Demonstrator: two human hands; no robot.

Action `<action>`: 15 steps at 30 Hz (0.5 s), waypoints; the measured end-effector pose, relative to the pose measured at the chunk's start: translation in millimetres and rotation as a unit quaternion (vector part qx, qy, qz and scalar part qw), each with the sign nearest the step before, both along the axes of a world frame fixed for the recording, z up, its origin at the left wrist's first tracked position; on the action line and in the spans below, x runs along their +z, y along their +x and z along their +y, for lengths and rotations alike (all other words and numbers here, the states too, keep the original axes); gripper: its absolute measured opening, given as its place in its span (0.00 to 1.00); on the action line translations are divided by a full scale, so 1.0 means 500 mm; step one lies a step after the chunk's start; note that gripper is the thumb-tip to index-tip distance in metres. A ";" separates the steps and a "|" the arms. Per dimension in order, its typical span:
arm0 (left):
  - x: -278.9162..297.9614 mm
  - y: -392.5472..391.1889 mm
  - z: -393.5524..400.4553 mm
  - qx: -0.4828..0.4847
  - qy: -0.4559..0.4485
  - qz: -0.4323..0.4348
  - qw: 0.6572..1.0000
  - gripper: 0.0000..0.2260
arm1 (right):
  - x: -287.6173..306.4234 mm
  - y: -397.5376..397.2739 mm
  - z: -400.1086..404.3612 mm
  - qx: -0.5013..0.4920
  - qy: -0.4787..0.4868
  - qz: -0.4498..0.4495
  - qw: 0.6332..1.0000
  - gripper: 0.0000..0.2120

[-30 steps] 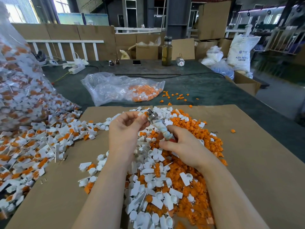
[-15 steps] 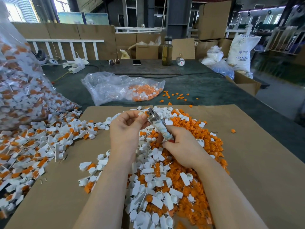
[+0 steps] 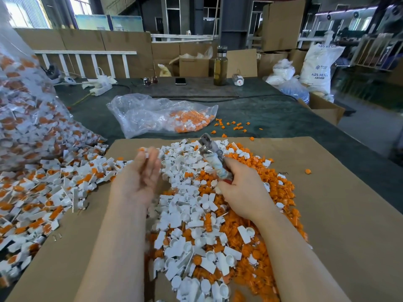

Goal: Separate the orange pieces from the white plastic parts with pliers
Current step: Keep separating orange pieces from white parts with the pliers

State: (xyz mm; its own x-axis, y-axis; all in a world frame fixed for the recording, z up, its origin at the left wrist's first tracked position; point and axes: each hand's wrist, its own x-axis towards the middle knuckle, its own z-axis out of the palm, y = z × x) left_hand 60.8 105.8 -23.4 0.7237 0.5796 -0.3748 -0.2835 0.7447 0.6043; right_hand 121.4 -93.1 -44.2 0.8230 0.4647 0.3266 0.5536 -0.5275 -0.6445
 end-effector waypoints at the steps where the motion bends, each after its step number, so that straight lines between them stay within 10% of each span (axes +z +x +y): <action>1: 0.000 -0.004 0.018 0.031 -0.048 -0.020 0.998 0.06 | 0.000 0.001 -0.001 -0.011 0.008 -0.006 1.000 0.06; 8: -0.023 -0.027 0.094 0.193 -0.266 -0.166 0.930 0.11 | -0.001 0.012 -0.010 -0.099 0.010 -0.041 0.994 0.09; 15: -0.028 -0.034 0.094 0.247 -0.284 -0.225 0.899 0.16 | 0.005 0.019 -0.021 -0.080 -0.066 -0.024 0.994 0.12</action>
State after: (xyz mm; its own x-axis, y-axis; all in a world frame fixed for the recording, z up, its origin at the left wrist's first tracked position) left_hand 43.6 152.7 -37.2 0.5833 0.6795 -0.4451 -0.7848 0.6128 -0.0929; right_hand 131.1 -103.8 -41.8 0.8746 0.3703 0.3129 0.4845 -0.6896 -0.5383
